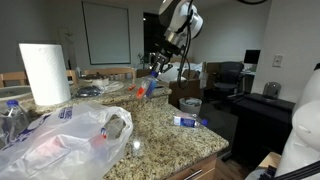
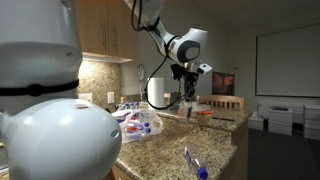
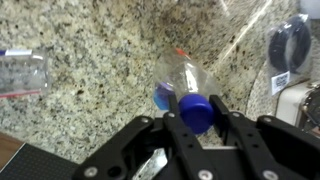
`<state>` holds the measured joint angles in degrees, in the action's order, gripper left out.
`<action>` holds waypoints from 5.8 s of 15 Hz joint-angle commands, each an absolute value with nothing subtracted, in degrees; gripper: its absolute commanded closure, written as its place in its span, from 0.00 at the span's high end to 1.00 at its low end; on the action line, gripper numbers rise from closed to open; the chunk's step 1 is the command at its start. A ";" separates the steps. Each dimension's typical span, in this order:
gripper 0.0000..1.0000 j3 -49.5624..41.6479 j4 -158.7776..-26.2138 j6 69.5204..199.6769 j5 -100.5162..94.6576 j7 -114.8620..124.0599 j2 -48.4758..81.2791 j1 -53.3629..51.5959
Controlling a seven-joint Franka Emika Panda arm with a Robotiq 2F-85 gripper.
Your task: Put the empty bottles on the counter in the plastic bag
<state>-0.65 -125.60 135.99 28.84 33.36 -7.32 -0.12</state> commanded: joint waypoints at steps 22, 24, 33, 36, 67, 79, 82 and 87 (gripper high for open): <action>0.10 4.42 -119.21 104.36 86.66 4.13 20.34 -7.86; 0.10 5.54 -114.54 101.10 86.61 5.95 26.30 -8.40; 0.78 5.73 -102.35 99.00 82.97 9.27 35.96 -10.47; 0.98 3.88 -106.50 101.87 80.42 10.48 28.91 -10.22; 1.00 5.54 -154.68 144.78 32.75 53.94 -30.12 5.14; 1.00 5.26 -160.29 160.45 45.11 56.18 -28.02 7.64; 1.00 6.73 -160.11 160.32 46.62 55.67 -27.69 9.01; 1.00 7.53 -159.10 158.33 41.84 67.96 -24.85 17.08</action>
